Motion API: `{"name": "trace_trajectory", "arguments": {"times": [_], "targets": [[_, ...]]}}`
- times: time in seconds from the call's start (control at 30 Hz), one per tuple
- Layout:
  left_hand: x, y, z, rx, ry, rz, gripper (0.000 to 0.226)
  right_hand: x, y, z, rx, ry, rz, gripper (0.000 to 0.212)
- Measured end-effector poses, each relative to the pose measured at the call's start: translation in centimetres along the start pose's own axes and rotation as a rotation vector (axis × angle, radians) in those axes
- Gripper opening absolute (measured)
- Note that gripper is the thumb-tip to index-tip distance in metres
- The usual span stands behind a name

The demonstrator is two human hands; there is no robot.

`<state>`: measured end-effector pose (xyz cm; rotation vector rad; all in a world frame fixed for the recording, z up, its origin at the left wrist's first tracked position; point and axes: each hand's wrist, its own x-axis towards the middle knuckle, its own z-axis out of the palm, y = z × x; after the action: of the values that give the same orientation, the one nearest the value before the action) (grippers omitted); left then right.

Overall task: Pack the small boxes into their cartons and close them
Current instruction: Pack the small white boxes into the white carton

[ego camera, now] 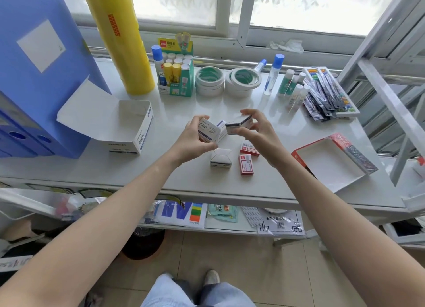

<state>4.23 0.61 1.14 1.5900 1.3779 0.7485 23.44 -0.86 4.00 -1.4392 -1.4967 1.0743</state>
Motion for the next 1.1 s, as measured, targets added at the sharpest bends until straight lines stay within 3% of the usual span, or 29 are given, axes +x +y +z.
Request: {"name": "trace_trajectory", "arguments": {"times": [0.17,0.33,0.57,0.67,0.83,1.0,1.1], "targets": [[-0.4,0.5,0.5,0.044,-0.001,0.019,0.078,0.3,-0.9,-0.1,-0.042,-0.025,-0.014,0.033],[-0.8,1.1,1.0,0.079,-0.010,0.079,0.087,0.6,-1.6,0.8,-0.223,0.011,-0.025,0.052],[-1.2,1.9,1.0,0.024,-0.014,0.142,0.090,0.4,-1.7,2.4,-0.312,0.079,0.020,0.057],[-1.1,1.9,1.0,0.024,0.007,0.172,0.079,0.3,-2.4,2.5,-0.210,0.030,0.084,0.059],[-1.3,2.0,0.8,0.010,0.034,0.166,0.063,0.1,-2.9,1.9,-0.038,0.006,0.094,0.042],[-1.1,1.9,0.9,0.004,0.069,0.164,0.062,-0.2,-2.6,1.0,0.041,-0.139,0.096,0.022],[-1.0,1.8,0.8,0.024,0.067,0.169,0.075,-0.3,-2.4,0.8,0.067,-0.159,0.081,0.032]]}}
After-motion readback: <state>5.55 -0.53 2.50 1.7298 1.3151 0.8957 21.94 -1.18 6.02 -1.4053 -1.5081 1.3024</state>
